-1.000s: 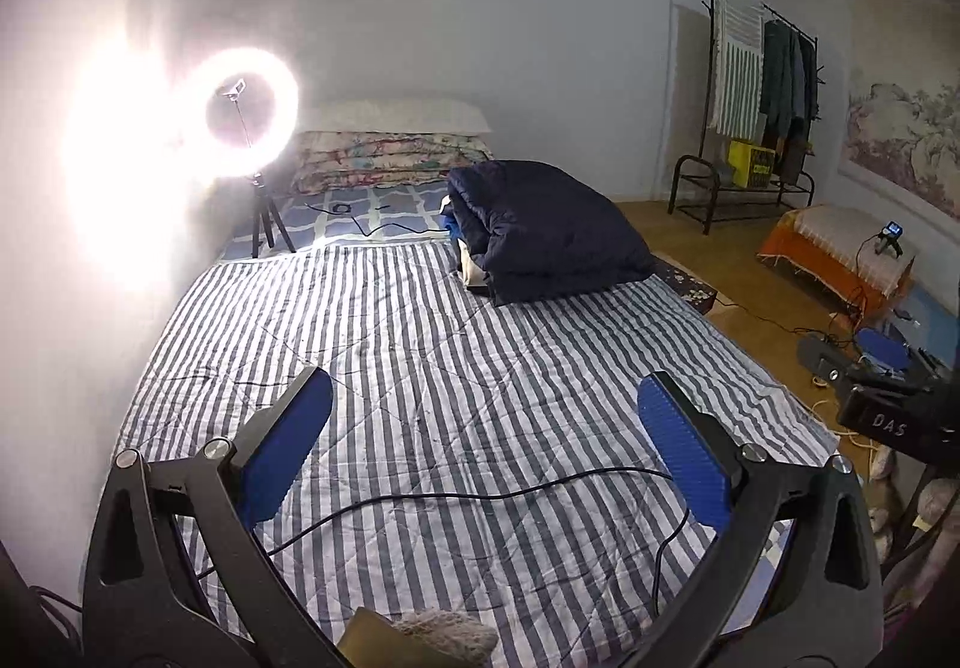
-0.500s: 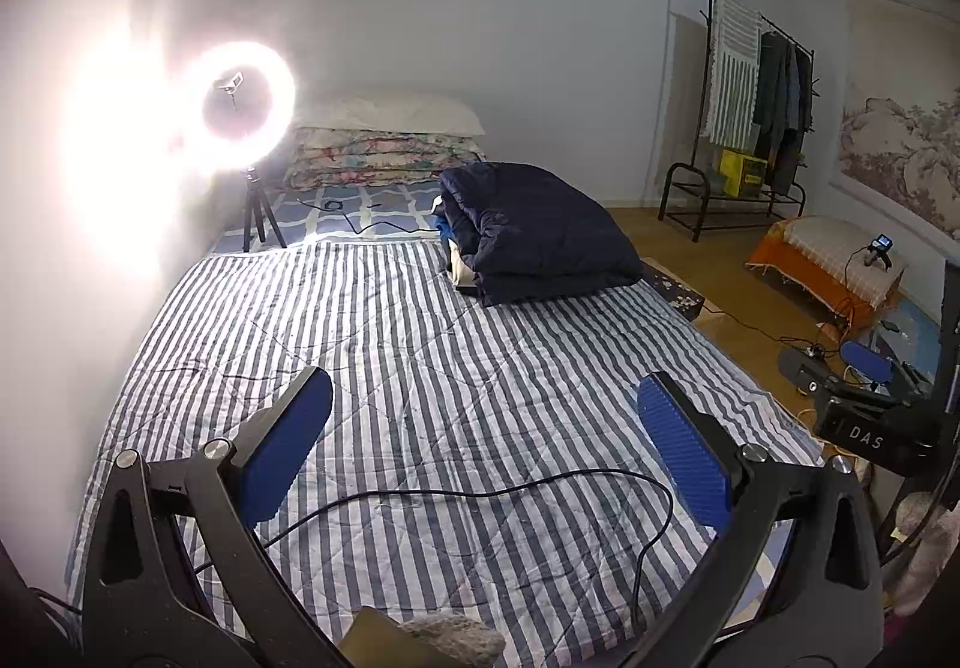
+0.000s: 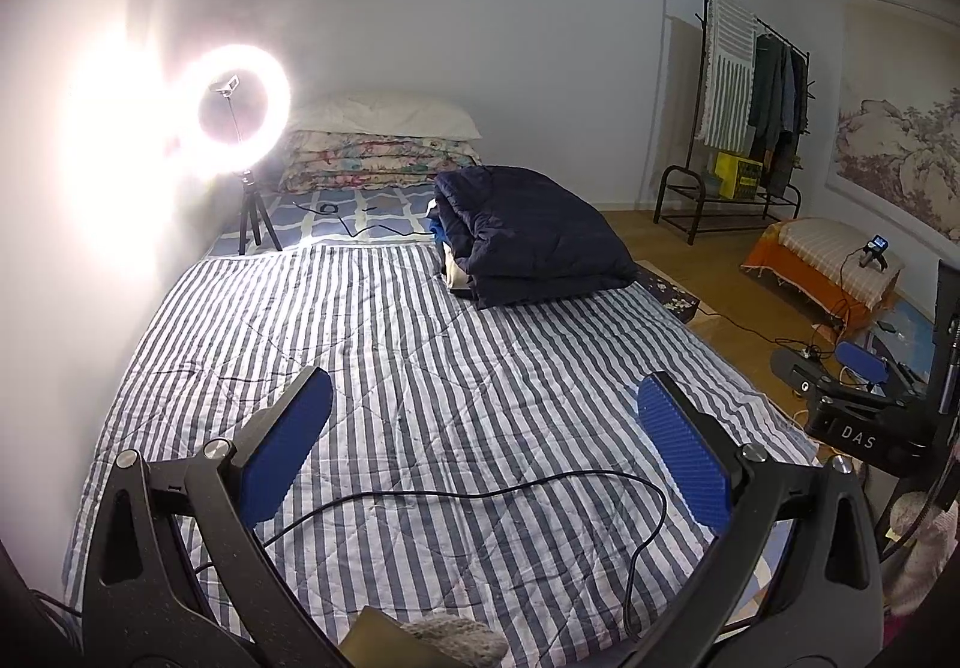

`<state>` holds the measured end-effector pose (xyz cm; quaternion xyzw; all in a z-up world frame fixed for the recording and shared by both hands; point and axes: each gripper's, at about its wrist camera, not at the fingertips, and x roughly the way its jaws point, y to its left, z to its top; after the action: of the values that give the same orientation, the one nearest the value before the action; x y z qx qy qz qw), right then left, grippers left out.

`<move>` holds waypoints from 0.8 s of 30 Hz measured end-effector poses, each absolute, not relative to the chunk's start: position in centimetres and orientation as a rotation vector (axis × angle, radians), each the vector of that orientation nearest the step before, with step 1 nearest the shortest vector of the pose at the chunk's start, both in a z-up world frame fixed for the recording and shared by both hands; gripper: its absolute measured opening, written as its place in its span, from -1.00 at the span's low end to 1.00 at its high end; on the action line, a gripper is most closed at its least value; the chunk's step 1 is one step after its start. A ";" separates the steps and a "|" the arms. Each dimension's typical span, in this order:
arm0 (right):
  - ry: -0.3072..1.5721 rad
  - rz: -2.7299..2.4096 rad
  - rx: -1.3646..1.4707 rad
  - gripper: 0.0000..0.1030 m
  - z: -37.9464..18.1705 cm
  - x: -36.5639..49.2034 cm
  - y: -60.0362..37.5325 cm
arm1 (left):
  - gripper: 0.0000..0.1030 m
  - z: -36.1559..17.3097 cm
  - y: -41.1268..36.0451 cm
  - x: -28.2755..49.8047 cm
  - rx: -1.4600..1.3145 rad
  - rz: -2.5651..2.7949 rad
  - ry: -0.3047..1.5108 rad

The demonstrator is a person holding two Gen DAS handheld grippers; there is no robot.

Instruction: Fold large clothes

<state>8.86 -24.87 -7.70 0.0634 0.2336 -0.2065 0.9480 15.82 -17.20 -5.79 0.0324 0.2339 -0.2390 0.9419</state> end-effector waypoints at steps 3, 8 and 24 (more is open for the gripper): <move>0.476 -0.421 0.130 0.99 -7.7 8.9 -24.8 | 1.00 -5.7 -17.2 15.7 0.062 -0.492 0.481; 0.476 -0.419 0.129 0.99 -7.7 8.8 -24.8 | 1.00 -5.5 -17.2 15.6 0.059 -0.496 0.482; 0.476 -0.417 0.128 0.99 -7.8 8.8 -24.8 | 1.00 -5.7 -17.3 15.5 0.047 -0.507 0.490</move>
<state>8.84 -24.79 -7.77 0.0630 0.2337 -0.2050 0.9484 15.50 -17.26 -5.65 0.0230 0.2401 -0.2482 0.9382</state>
